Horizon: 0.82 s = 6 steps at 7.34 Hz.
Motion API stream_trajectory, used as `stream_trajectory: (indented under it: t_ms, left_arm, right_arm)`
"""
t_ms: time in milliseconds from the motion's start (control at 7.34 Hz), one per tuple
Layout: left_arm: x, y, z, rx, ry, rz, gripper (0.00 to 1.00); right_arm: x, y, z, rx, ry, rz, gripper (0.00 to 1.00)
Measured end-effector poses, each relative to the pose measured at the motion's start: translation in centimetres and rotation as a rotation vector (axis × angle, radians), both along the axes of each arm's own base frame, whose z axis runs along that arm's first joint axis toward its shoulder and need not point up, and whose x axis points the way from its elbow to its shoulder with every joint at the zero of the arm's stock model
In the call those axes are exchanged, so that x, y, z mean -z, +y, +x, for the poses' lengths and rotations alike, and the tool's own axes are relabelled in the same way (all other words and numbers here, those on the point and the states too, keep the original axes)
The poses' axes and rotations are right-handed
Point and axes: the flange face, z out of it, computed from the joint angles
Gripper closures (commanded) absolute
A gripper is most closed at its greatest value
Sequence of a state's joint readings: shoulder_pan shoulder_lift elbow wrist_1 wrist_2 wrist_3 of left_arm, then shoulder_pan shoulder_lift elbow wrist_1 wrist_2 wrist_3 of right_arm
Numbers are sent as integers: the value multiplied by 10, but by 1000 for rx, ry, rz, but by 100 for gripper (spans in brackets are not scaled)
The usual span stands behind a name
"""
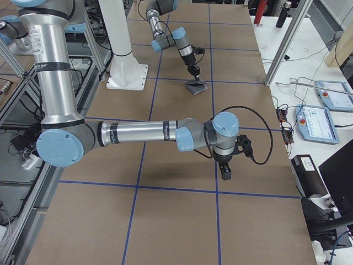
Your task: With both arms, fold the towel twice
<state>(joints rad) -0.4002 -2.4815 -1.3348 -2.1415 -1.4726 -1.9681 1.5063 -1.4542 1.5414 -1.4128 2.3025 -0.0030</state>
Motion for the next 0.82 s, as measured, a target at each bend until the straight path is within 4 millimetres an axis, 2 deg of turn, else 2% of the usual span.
stream_trajectory:
  t_ms: [136, 272, 409, 545, 681, 817]
  left_arm:
    - [2, -2, 4, 0, -5, -2, 99]
    - [2, -2, 7, -1, -7, -3, 68]
    - [3, -2, 8, -1, -9, -4, 27]
    - [4, -3, 9, -2, -9, -4, 10]
    - [7, -3, 10, -2, -8, -4, 0]
    - [10, -4, 11, -2, -7, -3, 0]
  right_arm:
    - [0, 0, 0, 0, 0, 0, 0]
    - [0, 0, 0, 0, 0, -1, 0]
    - [-1, 0, 0, 0, 0, -1, 0]
    - [-1, 0, 0, 0, 0, -2, 0]
    - [-2, 1, 0, 0, 0, -3, 0]
    - [-2, 1, 0, 0, 0, -3, 0]
